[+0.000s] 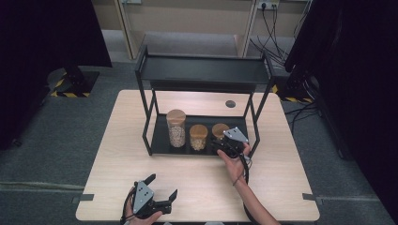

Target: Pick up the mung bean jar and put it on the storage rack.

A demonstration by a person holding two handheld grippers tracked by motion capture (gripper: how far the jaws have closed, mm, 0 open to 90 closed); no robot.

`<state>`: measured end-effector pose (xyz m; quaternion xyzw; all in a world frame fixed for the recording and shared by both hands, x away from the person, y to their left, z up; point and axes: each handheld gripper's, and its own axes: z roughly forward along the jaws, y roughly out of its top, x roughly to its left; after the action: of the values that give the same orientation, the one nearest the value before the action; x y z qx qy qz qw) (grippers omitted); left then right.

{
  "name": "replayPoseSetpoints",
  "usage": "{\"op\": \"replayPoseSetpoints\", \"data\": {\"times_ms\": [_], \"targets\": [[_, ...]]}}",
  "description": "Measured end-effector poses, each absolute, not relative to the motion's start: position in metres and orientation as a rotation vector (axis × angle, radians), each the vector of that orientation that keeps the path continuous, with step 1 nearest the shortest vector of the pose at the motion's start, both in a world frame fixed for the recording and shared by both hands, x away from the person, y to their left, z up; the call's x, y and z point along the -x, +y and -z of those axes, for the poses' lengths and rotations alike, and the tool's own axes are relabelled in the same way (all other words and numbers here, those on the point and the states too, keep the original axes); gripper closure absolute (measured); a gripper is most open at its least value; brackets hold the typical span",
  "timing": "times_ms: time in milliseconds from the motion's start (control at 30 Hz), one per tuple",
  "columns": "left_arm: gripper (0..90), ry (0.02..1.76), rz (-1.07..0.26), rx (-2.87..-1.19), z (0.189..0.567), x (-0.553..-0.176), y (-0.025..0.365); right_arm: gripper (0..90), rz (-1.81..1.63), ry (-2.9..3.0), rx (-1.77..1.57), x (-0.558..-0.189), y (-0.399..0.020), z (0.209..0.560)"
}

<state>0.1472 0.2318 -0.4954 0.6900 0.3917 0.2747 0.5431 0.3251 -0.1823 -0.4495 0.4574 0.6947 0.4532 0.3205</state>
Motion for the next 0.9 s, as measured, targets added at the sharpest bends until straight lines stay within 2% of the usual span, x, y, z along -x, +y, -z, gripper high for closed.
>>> {"op": "replayPoseSetpoints", "data": {"times_ms": [400, 733, 900], "targets": [[2.9, 0.928, -0.652, -1.638, 0.495, -0.147, 0.232, 24.7, -1.200, 1.819, -1.206, -0.325, -0.184, 0.453], [2.9, 0.926, -0.653, -1.638, 0.495, -0.147, 0.232, 7.0, -1.210, 1.795, -1.234, -0.317, -0.187, 0.447], [2.9, 0.926, -0.654, -1.640, 0.495, -0.147, 0.232, 5.4, -1.227, 1.790, -1.235, -0.312, -0.190, 0.445]]}}
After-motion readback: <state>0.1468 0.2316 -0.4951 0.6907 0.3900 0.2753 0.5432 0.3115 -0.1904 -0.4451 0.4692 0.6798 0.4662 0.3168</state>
